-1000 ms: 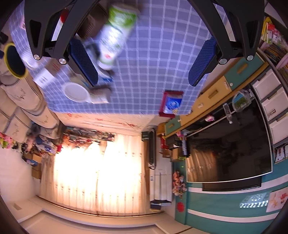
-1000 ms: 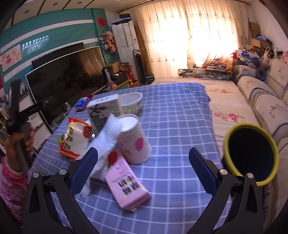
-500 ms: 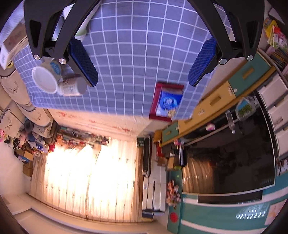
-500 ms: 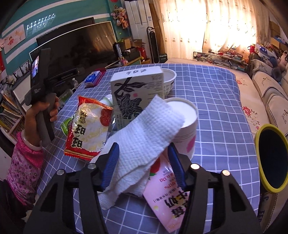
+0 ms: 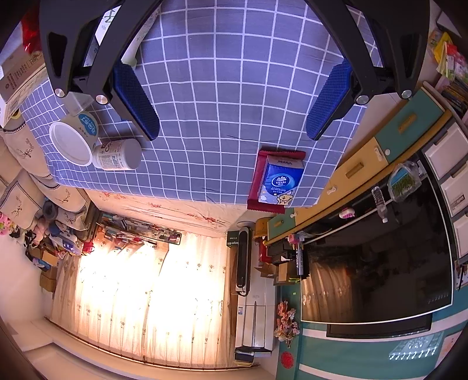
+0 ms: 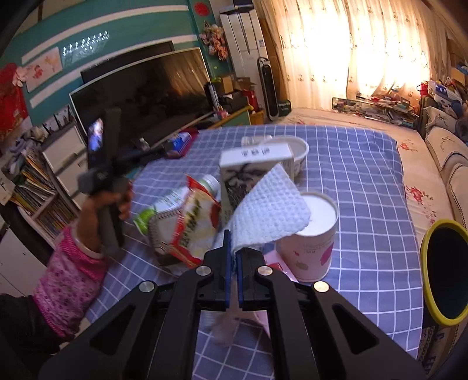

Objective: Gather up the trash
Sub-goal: 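Carry the paper towel into the yellow-rimmed bin and open the right tool, then reach to the white carton box and grasp it with the left tool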

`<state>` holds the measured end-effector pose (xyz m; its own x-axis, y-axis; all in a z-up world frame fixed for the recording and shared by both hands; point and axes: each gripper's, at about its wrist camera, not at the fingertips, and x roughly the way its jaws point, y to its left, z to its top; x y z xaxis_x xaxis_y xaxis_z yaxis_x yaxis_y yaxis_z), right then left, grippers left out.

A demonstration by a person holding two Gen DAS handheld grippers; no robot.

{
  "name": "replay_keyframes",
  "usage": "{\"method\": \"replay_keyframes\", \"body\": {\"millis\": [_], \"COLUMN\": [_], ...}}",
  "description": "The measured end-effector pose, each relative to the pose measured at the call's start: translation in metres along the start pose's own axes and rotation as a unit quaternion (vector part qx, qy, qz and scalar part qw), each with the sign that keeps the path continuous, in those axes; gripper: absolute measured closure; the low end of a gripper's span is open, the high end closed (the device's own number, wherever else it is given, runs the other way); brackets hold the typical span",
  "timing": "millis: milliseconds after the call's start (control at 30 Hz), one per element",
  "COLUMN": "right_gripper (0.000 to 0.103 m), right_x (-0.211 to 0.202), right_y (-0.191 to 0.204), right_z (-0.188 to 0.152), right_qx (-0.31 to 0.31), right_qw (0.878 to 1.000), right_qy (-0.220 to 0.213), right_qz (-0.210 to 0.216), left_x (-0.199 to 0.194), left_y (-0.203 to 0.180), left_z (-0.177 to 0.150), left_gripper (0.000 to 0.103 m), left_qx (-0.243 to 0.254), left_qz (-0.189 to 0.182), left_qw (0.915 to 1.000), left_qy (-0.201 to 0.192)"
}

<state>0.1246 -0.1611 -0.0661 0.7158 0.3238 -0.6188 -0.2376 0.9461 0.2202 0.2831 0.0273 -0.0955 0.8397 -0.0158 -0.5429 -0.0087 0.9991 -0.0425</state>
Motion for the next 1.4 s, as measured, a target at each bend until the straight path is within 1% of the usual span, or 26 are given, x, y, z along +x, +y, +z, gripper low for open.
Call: {"method": "replay_keyframes", "body": {"millis": [167,200,233,300,367,467,567,600,700,867,1033,1067,1100,1133,1167,1233,1300,1400], "right_gripper": [0.1,0.1,0.1,0.1,0.1,0.1,0.1,0.1,0.1,0.1,0.098,0.096,0.085,0.07,0.066,0.066,0.064,0.06], "right_x": [-0.046,-0.053,-0.06,-0.078,-0.093,-0.108,-0.109,-0.107,-0.093,-0.053,-0.016,-0.01,-0.006,-0.004,-0.006,-0.006,-0.009,-0.015], "right_y": [-0.005,-0.007,-0.009,-0.02,-0.039,-0.073,-0.113,-0.132,-0.18,-0.259,-0.312,-0.316,-0.321,-0.322,-0.325,-0.324,-0.322,-0.315], "right_z": [0.02,0.024,0.027,0.035,0.04,0.042,0.038,0.035,0.02,-0.007,-0.038,-0.043,-0.047,-0.052,-0.055,-0.059,-0.062,-0.065], "right_qx": [0.004,0.004,0.002,0.001,0.014,0.035,0.066,0.082,0.118,0.177,0.214,0.219,0.229,0.234,0.237,0.242,0.247,0.247], "right_qw": [0.998,0.998,0.997,0.993,0.988,0.977,0.964,0.958,0.941,0.917,0.9,0.898,0.896,0.893,0.89,0.888,0.887,0.891], "right_qy": [-0.057,-0.067,-0.078,-0.108,-0.129,-0.142,-0.13,-0.12,-0.085,-0.009,0.05,0.061,0.066,0.068,0.069,0.066,0.059,0.052], "right_qz": [0.015,0.013,0.001,-0.044,-0.082,-0.155,-0.223,-0.249,-0.306,-0.359,-0.375,-0.376,-0.376,-0.379,-0.383,-0.386,-0.385,-0.378], "left_x": [-0.004,-0.004,-0.004,-0.006,-0.005,-0.005,-0.006,-0.006,-0.009,-0.013,-0.016,-0.016,-0.016,-0.017,-0.017,-0.018,-0.021,-0.032], "left_y": [0.0,0.0,0.0,0.001,0.0,0.0,-0.003,-0.004,-0.007,-0.009,-0.01,-0.011,-0.011,-0.012,-0.012,-0.012,-0.013,-0.016], "left_z": [0.0,0.0,-0.001,-0.001,-0.002,-0.003,-0.004,-0.004,-0.005,-0.004,-0.004,-0.004,-0.003,-0.003,-0.003,-0.003,-0.001,0.002], "left_gripper": [0.004,0.004,0.004,0.004,0.004,0.004,0.004,0.004,0.004,0.004,0.004,0.004,0.004,0.004,0.004,0.004,0.004,0.004], "left_qx": [0.0,0.001,0.001,0.001,0.001,0.004,0.007,0.009,0.013,0.018,0.027,0.028,0.029,0.032,0.033,0.033,0.032,0.035], "left_qz": [-0.003,-0.003,-0.003,-0.003,-0.004,-0.005,-0.009,-0.012,-0.007,-0.006,-0.011,-0.012,-0.012,-0.013,-0.014,-0.015,-0.024,-0.047], "left_qw": [1.0,1.0,1.0,1.0,1.0,1.0,0.9999,0.9999,0.9998,0.9997,0.9994,0.9994,0.9993,0.9993,0.9992,0.9992,0.999,0.9979], "left_qy": [-0.005,-0.005,-0.005,-0.005,-0.005,-0.004,-0.004,-0.005,-0.011,-0.017,-0.018,-0.018,-0.017,-0.017,-0.017,-0.018,-0.018,-0.028]}}
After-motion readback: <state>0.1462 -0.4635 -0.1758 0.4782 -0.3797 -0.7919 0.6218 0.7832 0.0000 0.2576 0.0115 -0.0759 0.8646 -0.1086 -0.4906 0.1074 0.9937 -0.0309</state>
